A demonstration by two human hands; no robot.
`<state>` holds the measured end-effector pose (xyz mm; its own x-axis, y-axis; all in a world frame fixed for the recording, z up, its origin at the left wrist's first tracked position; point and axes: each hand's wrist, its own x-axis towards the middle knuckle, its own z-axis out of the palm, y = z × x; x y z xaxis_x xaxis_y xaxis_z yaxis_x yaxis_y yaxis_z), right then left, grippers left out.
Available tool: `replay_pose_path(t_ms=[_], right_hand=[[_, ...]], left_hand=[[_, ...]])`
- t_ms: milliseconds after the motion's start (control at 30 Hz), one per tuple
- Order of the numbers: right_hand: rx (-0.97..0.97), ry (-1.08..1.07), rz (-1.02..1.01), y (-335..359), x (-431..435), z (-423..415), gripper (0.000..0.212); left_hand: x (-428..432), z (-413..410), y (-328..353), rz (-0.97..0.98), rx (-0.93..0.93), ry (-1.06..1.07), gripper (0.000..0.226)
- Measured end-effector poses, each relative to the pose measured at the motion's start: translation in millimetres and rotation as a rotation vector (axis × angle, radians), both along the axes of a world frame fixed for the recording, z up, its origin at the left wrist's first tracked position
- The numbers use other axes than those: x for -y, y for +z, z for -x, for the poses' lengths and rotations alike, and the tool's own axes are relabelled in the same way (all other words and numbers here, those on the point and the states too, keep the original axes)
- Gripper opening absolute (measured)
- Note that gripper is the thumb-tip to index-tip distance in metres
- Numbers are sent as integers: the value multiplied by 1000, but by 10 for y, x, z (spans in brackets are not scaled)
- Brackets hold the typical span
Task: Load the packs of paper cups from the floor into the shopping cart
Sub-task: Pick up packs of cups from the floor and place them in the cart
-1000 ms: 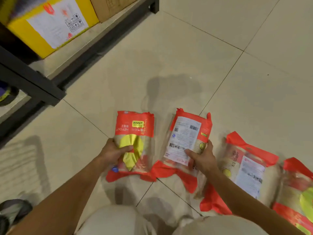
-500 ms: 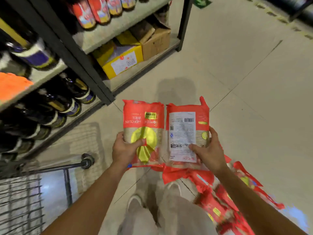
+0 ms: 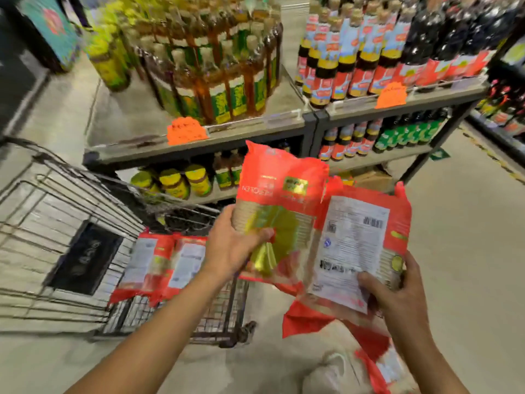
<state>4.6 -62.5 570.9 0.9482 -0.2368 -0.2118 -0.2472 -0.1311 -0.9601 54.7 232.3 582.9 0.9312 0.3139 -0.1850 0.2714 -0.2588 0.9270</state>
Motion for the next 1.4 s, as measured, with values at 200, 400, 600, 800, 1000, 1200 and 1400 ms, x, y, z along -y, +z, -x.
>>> replay_pose_path(t_ms=[200,400,600,800,1000,1200,1400], right_hand=[[-19,216,-27,-117,-1997,560,82],[-108,265,-2,-439,-3230,655,89],[-224,203,88,-1066,-3549,262,68],[-363,109,149,-2041,-3553,-282,71],[-487,149,282,-3111,-3309,-564,86],[-604,125,246,-3563,-3406,-773,100],[-799,253,357,-3521,-3533,-924,75]], left_hand=[[-2180,1178,58,-34,-114,220,79],[-3455,1556,-201,-62,-281,320,83],[-3917,1126,-940,-102,-454,275,76],[-4228,438,-1980,-136,-644,196,82],[-4327,-63,-2903,-173,-724,191,79],[-4480,-242,-3533,-199,-735,232,89],[-4518,-454,-3302,-521,-764,-44,43]])
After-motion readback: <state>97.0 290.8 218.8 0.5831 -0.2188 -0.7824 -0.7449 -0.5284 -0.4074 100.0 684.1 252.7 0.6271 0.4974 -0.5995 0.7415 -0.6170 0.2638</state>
